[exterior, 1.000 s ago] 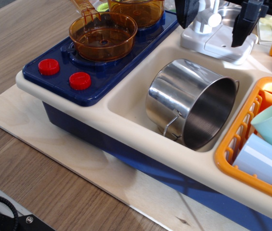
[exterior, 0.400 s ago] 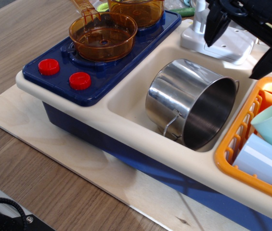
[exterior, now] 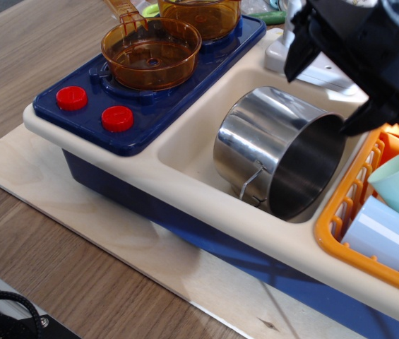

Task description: Flip pot upright which is in sink

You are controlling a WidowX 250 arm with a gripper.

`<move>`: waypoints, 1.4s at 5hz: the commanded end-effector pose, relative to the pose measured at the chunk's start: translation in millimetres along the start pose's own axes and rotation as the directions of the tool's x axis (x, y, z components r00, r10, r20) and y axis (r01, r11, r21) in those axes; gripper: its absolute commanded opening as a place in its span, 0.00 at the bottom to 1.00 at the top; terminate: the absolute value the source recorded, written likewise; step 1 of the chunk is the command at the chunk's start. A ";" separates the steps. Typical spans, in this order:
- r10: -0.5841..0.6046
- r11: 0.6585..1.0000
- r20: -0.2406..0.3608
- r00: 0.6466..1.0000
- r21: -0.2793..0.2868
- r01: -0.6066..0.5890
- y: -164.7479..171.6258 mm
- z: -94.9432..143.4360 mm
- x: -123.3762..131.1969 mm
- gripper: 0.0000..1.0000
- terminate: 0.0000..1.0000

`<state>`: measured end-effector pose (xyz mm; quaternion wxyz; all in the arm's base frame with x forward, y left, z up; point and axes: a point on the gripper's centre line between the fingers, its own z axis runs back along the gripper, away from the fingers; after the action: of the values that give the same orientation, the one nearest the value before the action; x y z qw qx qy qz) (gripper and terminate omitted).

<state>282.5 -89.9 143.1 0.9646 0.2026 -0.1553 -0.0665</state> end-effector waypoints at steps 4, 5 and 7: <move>0.045 0.998 0.123 0.991 -0.041 -0.040 22.8 -17.2 -2.6 0.00 0.00; 0.051 0.995 0.113 0.992 -0.094 -0.040 29.2 -21.7 -0.4 0.00 0.00; 0.137 0.960 0.075 0.988 -0.258 -0.114 40.5 -29.6 -3.7 0.00 0.00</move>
<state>288.3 -37.1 116.5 0.9797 0.0447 -0.1915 -0.0377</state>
